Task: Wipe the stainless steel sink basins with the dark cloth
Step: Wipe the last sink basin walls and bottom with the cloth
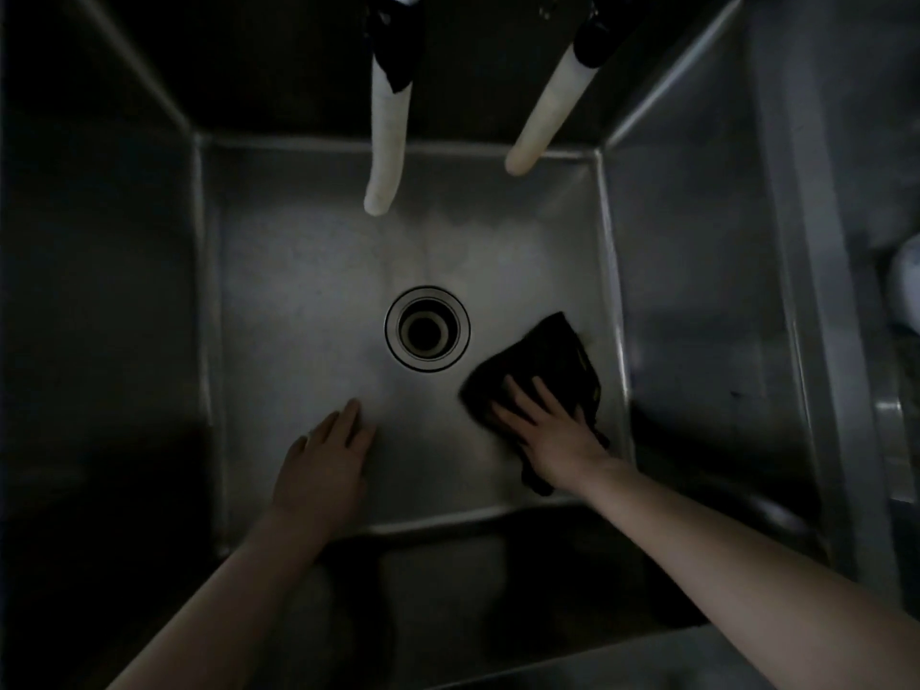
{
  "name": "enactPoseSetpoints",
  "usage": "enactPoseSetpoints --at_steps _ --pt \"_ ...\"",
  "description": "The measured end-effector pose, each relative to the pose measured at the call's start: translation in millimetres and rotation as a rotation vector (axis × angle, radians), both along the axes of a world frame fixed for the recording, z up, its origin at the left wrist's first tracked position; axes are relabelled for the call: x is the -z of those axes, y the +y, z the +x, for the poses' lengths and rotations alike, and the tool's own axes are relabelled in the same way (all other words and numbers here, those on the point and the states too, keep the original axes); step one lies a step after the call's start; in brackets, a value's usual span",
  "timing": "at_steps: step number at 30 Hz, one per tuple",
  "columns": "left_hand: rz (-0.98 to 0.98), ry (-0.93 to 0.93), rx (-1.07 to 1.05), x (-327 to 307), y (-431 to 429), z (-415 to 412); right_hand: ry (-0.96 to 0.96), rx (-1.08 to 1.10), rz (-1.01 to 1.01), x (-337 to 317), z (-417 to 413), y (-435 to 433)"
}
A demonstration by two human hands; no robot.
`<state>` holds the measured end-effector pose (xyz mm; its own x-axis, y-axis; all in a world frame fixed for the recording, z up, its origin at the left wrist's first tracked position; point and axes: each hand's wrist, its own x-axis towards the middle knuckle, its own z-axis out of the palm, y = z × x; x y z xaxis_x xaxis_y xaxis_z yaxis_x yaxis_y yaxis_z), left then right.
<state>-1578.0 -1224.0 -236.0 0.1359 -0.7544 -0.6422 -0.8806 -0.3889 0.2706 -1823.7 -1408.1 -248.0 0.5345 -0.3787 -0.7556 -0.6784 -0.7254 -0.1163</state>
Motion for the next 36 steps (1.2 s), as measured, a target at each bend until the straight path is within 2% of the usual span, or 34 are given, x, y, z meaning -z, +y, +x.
enactPoseSetpoints --at_steps 6,12,15,18,20,21,25,29,32,36 --pt "-0.077 0.008 -0.112 -0.7 10.8 14.8 -0.085 -0.335 0.033 0.2 63.7 52.5" --pt "-0.102 0.004 -0.269 -4.6 33.6 40.5 -0.136 -0.646 0.089 10.4 125.0 68.3" --pt "-0.127 -0.002 -0.282 -2.2 40.5 46.1 -0.226 -0.613 0.151 4.3 136.4 62.9" --pt "-0.158 0.009 -0.292 2.2 36.5 42.4 -0.401 -0.462 0.221 -6.6 123.6 49.6" --pt "-0.171 0.048 -0.257 4.3 28.8 36.7 -0.533 -0.392 0.133 -6.6 103.0 37.2" --pt "-0.173 0.070 -0.235 5.4 24.2 33.6 -0.537 -0.367 0.091 -6.5 93.5 29.9" --pt "-0.087 0.091 -0.112 6.7 5.2 20.7 -0.334 -0.351 0.069 -12.0 84.4 23.5" --pt "0.033 -0.034 0.025 6.9 -0.9 11.4 -0.162 -0.387 -0.037 -14.9 98.8 50.2" --pt "0.046 -0.091 0.017 7.1 -10.0 5.9 -0.225 -0.355 -0.099 -9.8 107.4 62.3" --pt "0.023 -0.033 -0.024 9.3 -20.0 15.2 -0.263 -0.292 -0.070 -15.3 119.7 51.7"
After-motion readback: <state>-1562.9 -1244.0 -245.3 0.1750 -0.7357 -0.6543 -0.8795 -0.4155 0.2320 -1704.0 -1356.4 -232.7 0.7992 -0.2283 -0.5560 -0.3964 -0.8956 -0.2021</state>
